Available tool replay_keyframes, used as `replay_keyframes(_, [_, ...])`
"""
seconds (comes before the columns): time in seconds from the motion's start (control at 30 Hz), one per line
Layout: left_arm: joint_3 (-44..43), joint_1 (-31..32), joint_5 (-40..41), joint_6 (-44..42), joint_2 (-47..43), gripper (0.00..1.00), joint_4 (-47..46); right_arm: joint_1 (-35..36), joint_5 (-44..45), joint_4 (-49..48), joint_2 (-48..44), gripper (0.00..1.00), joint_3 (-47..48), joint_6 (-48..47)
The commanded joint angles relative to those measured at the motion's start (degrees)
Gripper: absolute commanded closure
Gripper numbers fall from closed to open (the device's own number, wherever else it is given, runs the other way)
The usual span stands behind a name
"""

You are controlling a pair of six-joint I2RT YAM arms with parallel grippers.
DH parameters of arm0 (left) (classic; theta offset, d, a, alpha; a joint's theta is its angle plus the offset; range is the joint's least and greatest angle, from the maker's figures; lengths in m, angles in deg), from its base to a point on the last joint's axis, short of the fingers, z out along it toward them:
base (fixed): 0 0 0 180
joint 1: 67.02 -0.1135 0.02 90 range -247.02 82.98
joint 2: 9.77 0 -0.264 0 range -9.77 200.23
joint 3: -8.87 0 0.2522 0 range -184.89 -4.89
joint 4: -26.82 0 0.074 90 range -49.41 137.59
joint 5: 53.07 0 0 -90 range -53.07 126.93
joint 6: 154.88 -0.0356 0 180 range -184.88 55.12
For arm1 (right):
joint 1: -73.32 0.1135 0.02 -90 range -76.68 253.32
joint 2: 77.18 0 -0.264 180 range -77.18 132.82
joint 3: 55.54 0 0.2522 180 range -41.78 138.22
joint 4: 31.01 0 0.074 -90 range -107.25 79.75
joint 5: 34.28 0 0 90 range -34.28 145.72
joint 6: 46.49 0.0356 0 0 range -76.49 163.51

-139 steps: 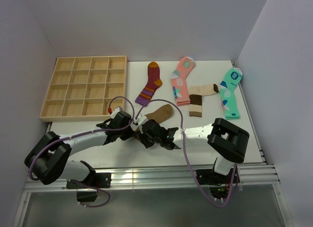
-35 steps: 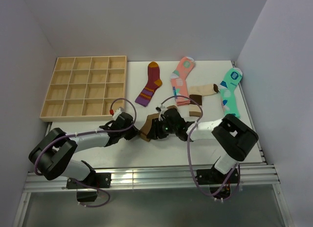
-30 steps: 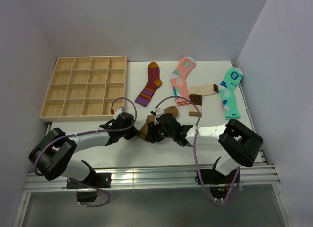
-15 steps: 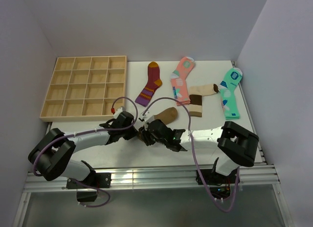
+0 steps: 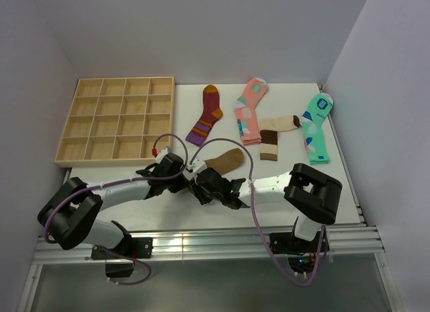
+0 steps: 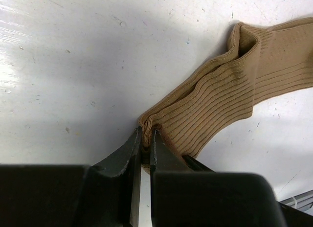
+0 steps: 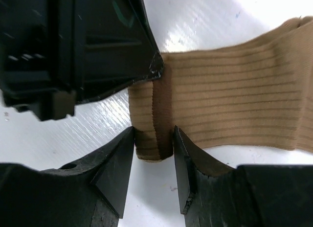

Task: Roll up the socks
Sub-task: Roll the sock at the center of the board.

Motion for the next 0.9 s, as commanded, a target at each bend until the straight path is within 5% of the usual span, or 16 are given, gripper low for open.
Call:
replay_keyframes(0.0, [-0.6,0.3,1.7,-1.3,-1.2,1.0,3.0,0.7,0.6,1.4,1.0,0.55,1.8,0.7])
replay_keyframes(0.87, [-0.7,0.3,1.5,-1.1,-1.0,1.0,3.0,2.1,0.2,1.8,-5.3,0.54,2.1,0.4])
